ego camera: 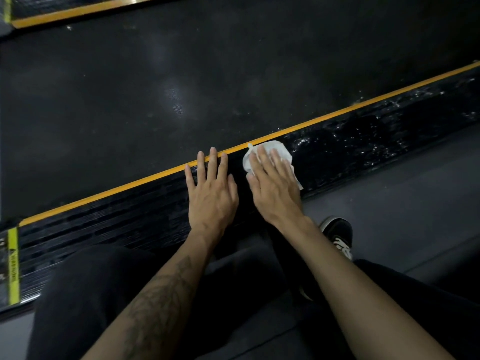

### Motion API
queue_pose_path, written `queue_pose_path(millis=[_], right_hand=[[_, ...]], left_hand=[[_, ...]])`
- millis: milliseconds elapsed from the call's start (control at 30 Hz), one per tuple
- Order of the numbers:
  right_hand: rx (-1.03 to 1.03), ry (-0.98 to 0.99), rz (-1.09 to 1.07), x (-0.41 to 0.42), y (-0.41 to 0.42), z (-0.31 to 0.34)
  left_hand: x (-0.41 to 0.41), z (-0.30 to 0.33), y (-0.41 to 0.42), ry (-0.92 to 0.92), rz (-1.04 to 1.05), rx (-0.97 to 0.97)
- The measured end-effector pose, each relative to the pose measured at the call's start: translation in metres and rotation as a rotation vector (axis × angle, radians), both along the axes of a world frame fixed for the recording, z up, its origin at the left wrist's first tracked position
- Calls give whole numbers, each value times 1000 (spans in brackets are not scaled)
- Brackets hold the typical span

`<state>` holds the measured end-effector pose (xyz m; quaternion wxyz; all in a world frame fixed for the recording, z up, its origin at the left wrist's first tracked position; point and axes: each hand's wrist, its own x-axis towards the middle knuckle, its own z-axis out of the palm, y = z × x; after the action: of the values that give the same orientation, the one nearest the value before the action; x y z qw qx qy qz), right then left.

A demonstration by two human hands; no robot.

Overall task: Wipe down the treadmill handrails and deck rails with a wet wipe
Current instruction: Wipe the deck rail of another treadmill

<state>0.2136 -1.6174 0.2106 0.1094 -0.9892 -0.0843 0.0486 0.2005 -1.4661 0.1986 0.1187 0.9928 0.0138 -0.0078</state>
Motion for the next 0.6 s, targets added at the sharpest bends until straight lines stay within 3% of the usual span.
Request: queue_pose_path(millis=[67,200,400,533,600], right_hand=[[-26,-10,43,2,-15,0],[31,-15,-148,14,-24,3],[27,-4,136,-13,-23,-1],[19,-13,-109,-2,-31,-2],[23,-34,-133,-11,-13,-2]], left_hand=[[0,0,0,-2,-2,6],[0,0,0,-8,-2,3],[0,1,1,4,-6,20],[0,2,0,8,-7,11],[0,3,-1,13,-4,11]])
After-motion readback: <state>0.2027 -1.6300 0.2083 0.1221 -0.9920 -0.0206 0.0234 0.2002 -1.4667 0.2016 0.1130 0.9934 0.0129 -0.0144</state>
